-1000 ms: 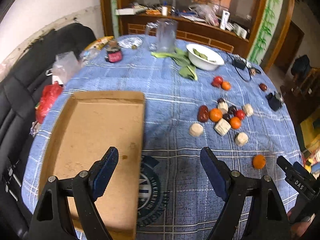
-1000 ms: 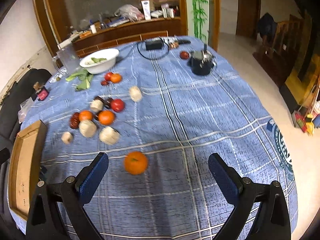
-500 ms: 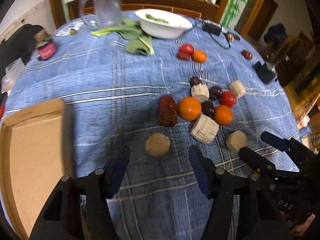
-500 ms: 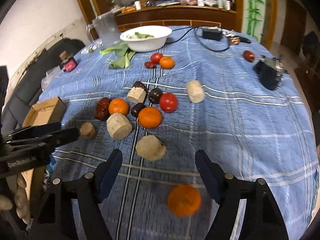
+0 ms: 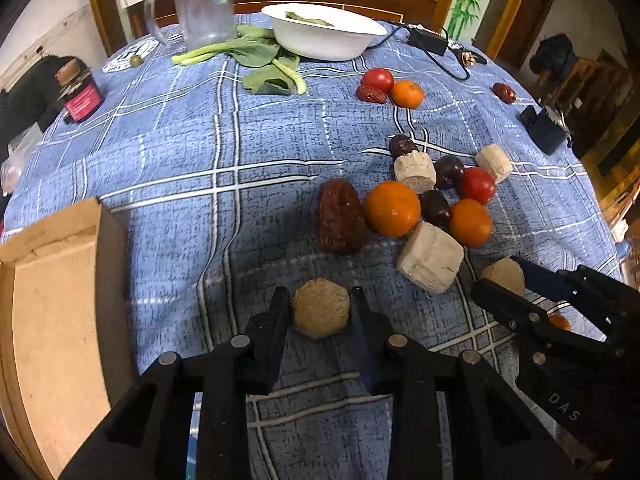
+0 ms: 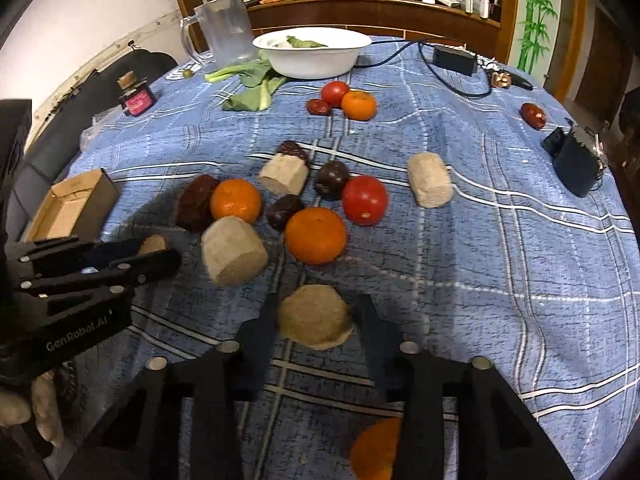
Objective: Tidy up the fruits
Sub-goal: 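Grasp a beige round disc with the left gripper while the right grasps another, then carry both discs over the cardboard tray and open both grippers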
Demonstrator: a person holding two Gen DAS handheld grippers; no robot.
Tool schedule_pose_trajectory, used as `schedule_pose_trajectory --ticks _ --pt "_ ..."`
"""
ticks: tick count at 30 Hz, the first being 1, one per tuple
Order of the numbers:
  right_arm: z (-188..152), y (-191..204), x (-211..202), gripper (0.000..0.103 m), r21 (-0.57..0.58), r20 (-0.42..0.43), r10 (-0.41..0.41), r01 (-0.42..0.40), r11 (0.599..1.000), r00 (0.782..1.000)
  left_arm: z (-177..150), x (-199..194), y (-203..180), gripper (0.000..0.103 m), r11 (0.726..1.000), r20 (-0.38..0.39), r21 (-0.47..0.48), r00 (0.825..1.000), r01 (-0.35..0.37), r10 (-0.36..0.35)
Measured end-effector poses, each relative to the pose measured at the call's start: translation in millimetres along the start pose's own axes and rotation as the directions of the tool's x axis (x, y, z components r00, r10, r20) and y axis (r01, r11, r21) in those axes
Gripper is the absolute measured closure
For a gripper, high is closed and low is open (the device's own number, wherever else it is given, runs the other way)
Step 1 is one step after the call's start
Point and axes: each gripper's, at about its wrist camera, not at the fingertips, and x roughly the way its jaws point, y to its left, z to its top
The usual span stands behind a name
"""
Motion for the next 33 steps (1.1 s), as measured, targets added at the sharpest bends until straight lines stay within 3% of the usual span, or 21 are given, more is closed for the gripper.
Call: schedule_pose_trajectory --ticks 7,13,18,23,27,33 --pt "-9 9 -19 0.063 0.033 0.006 0.047 -0.047 0.998 0.999 -15 -35 13 0.074 0.995 0.046 -0.075 0.997 0.065 -0.062" --pt "-8 40 -40 0.062 0.019 0.03 0.105 -0.106 0.994 0.994 -25 -76 43 0.074 0.986 0.1 -0.138 0.992 0.088 -0.075" --pt "10 86 -59 0.062 -0.031 0.068 0.175 -0.173 0.984 0.982 -31 -116 103 0.074 0.976 0.148 -0.211 0.989 0.05 -0.018" --pt "40 146 -66 0.062 -0.091 0.08 0.273 -0.266 0.96 0.959 -26 -135 170 0.074 0.966 0.142 -0.255 0.988 -0.03 0.068" --pt "64 192 -44 0.062 -0.111 0.05 0.326 -0.319 0.941 0.944 -19 -124 213 0.074 0.961 0.112 -0.267 0.988 -0.074 0.107" --pt "74 246 24 0.062 -0.156 -0.048 0.262 -0.266 0.951 0.964 -16 -74 255 0.074 0.948 0.034 -0.31 0.995 -0.075 0.09"
